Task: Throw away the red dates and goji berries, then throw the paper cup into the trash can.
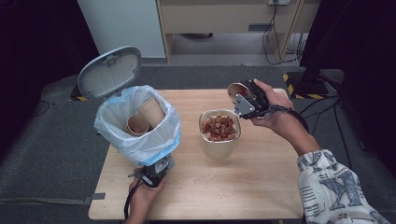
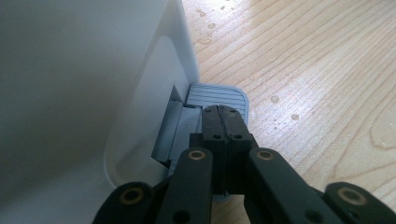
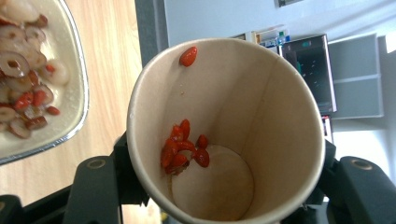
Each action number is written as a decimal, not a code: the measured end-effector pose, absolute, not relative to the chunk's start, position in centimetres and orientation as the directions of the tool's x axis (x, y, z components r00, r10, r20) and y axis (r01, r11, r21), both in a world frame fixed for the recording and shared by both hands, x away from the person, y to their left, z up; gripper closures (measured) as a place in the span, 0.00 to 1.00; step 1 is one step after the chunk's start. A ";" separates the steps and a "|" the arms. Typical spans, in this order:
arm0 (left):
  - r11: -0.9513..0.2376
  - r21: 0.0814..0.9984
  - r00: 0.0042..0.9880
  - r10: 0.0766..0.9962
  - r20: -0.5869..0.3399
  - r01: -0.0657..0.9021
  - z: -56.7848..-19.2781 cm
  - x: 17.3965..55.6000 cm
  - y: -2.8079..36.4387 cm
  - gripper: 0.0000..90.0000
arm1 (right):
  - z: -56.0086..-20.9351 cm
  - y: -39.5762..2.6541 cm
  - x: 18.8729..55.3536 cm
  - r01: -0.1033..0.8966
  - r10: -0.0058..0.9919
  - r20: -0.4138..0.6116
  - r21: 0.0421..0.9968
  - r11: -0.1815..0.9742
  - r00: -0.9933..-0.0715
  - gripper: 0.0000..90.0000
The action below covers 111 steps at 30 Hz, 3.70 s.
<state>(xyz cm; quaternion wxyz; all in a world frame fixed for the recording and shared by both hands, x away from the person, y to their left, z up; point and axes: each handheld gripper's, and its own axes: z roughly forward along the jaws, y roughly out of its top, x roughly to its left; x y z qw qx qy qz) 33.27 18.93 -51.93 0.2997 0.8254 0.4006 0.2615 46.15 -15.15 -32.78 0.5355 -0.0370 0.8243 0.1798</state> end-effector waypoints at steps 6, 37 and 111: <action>-0.507 0.700 0.545 0.815 0.199 0.503 -51.9 33.3 19.0 0.99 | -32.4 -16.3 46.5 -0.225 0.242 -0.844 0.384 0.895 -0.479 0.41; -0.506 0.701 0.545 0.815 0.198 0.502 -51.9 33.3 19.0 0.99 | -32.6 -20.2 47.1 -0.126 0.447 -0.590 0.687 0.716 -0.673 0.40; -0.510 0.699 0.546 0.813 0.201 0.502 -51.9 33.2 18.9 0.99 | -35.3 -25.4 48.7 0.214 0.527 -0.024 0.898 0.386 -0.850 0.39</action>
